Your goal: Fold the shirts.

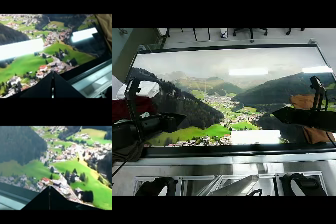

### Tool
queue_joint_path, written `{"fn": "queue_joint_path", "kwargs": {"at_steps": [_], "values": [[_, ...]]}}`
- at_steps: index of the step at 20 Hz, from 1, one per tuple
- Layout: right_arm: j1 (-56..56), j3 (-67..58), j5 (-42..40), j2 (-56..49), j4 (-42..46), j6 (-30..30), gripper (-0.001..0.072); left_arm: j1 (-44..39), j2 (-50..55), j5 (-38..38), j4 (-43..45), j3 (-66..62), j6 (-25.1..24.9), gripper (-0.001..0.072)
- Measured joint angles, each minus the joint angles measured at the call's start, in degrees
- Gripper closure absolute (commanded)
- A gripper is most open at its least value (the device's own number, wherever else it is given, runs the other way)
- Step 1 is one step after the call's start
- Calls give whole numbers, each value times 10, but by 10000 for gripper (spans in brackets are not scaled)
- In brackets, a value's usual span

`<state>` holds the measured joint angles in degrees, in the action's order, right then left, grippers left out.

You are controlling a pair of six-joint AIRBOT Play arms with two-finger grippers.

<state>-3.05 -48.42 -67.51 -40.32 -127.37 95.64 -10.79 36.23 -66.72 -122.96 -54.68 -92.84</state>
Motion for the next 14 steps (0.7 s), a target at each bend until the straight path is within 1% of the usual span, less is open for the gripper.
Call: {"fn": "queue_joint_path", "kwargs": {"at_steps": [3, 5, 6, 7, 8, 11, 14], "values": [[0, 0, 0, 0, 0, 0, 692, 29, 1, -10, 6, 0, 0, 693], [0, 0, 0, 0, 0, 0, 692, 54, 14, -12, 35, -9, 0, 692], [0, 0, 0, 0, 0, 0, 692, 67, 27, -11, 62, -21, -4, 578], [0, 0, 0, 0, 0, 0, 692, 77, 43, -6, 93, -36, -10, 208], [0, 0, 0, 0, 0, 0, 692, 87, 67, 6, 130, -56, -20, 4], [0, 0, 0, 0, 0, 0, 692, 108, 165, 78, 256, -121, -44, 3], [0, 0, 0, 0, 0, 0, 692, 129, 311, 166, 392, -203, -54, 3]]}}
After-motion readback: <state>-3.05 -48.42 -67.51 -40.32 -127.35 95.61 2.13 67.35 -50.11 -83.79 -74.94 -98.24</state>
